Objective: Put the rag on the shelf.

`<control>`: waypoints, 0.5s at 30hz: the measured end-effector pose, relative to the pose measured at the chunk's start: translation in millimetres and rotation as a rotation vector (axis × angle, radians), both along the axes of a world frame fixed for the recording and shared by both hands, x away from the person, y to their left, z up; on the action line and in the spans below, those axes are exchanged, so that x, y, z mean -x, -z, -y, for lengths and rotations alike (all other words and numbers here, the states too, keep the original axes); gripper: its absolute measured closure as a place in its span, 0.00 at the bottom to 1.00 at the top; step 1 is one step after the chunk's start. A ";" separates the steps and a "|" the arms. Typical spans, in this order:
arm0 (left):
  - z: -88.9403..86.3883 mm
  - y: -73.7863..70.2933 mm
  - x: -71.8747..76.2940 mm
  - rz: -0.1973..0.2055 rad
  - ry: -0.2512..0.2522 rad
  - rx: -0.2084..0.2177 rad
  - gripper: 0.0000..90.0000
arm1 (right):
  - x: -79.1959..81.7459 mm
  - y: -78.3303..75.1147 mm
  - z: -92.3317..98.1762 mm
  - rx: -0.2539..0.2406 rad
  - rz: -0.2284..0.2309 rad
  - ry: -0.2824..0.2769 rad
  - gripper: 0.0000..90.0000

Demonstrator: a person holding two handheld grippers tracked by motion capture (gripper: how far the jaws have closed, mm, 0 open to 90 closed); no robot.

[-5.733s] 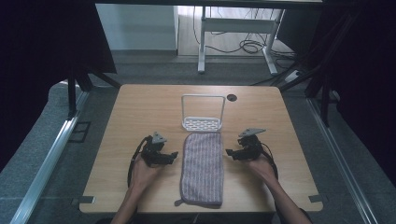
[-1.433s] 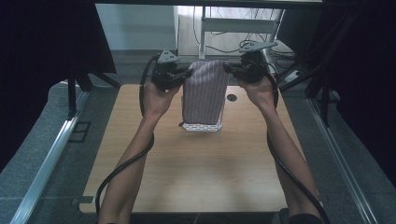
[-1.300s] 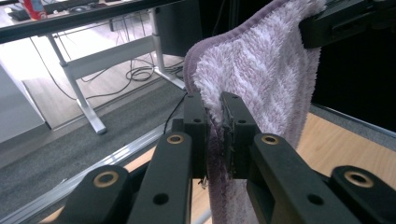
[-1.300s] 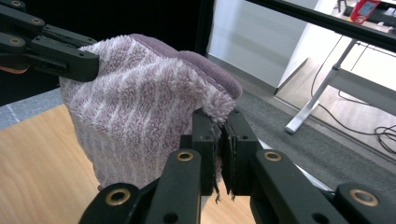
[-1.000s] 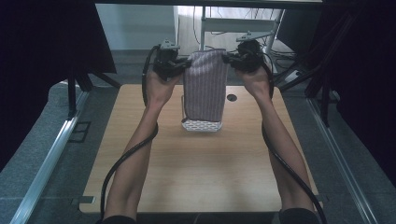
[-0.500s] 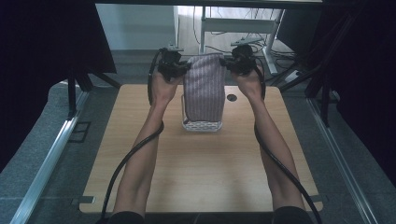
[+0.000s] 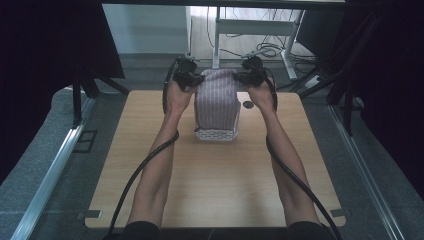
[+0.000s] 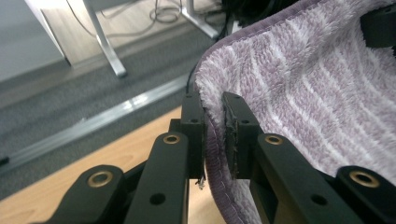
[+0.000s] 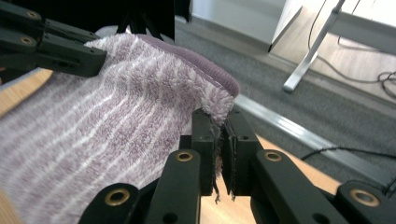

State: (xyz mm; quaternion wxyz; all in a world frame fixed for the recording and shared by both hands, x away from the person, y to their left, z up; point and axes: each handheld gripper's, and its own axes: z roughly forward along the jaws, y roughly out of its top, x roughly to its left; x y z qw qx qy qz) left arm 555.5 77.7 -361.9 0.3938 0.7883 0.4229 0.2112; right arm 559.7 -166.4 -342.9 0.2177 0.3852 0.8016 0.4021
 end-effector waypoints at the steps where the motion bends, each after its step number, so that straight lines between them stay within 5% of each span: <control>1: 0.6 1.7 -0.6 -0.011 -0.003 0.001 0.88 | -0.4 2.2 0.0 0.002 -0.005 0.001 0.93; 6: -0.3 8.0 -4.1 -0.094 -0.017 0.010 0.82 | -2.5 16.2 0.2 0.012 -0.056 0.005 0.88; 10: -3.6 10.9 -6.6 -0.147 -0.036 0.020 0.60 | -4.1 21.1 4.3 -0.018 -0.084 0.011 0.68; 15: -8.3 7.8 -2.7 -0.122 -0.048 0.036 0.51 | -3.6 21.2 9.0 -0.030 -0.091 0.010 0.61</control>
